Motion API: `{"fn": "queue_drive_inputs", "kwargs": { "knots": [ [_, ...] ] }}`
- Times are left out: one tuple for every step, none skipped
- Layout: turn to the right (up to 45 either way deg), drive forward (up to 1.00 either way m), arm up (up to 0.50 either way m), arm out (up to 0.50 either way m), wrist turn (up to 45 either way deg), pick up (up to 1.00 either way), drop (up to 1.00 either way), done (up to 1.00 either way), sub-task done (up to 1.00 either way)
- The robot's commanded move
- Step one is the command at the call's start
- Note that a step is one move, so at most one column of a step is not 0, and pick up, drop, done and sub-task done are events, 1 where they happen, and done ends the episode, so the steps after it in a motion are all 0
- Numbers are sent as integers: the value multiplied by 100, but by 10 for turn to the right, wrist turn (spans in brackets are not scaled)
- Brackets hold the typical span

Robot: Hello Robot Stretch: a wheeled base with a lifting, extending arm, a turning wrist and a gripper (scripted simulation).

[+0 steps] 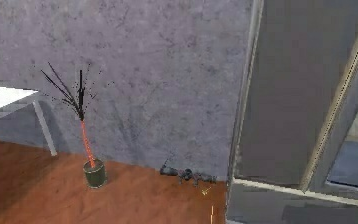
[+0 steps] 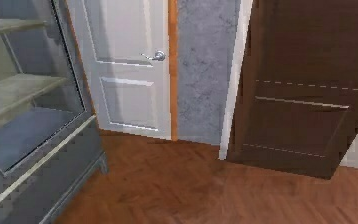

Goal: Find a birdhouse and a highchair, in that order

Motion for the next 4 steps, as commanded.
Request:
{"fn": "queue_drive_inputs", "kwargs": {
  "knots": [
    [0, 30, 0, 0, 0, 0, 0, 0, 0],
    [-450, 0, 0, 0, 0, 0, 0, 0, 0],
    [-300, 0, 0, 0, 0, 0, 0, 0, 0],
    [0, 100, 0, 0, 0, 0, 0, 0, 0]
  ]
}}
